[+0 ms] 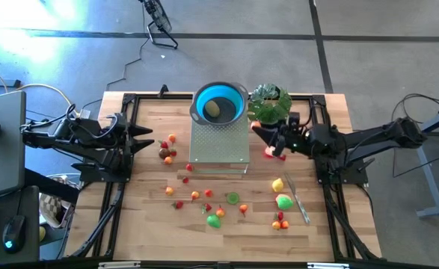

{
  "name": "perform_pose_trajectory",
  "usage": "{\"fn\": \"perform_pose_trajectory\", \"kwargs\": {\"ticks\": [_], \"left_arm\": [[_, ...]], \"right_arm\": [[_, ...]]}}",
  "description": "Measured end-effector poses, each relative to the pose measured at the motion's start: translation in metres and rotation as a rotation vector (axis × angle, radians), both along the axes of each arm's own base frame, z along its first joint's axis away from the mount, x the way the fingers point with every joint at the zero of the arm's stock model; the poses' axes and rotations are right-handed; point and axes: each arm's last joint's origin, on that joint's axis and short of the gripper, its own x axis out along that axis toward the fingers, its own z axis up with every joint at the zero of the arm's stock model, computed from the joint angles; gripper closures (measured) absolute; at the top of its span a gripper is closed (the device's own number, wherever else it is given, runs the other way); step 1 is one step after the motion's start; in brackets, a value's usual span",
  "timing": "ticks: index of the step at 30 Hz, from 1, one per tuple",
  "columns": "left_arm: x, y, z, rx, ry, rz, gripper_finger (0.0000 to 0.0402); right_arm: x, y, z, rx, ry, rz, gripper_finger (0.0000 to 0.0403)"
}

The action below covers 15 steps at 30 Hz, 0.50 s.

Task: Pick & Place Fruit
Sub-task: Put the orange peach in the blue bowl on the shelf

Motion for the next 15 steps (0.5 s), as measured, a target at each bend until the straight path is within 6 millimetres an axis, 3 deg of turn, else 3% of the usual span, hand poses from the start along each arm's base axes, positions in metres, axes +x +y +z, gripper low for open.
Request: {"fn": "perform_pose_trajectory", "kwargs": {"ticks": [9,15], "left_arm": [[0.0,0.0,0.0,-0.007,0.0,0.002,0.0197],[0.0,0.0,0.0,0.001,0.0,0.013,0.0197]], "right_arm": [[0.004,0.0,0.011,-0.077,-0.07,-0.059,0.027],[0.022,0.002,0.023,-0.137,-0.046,-0.085,0.027]]}}
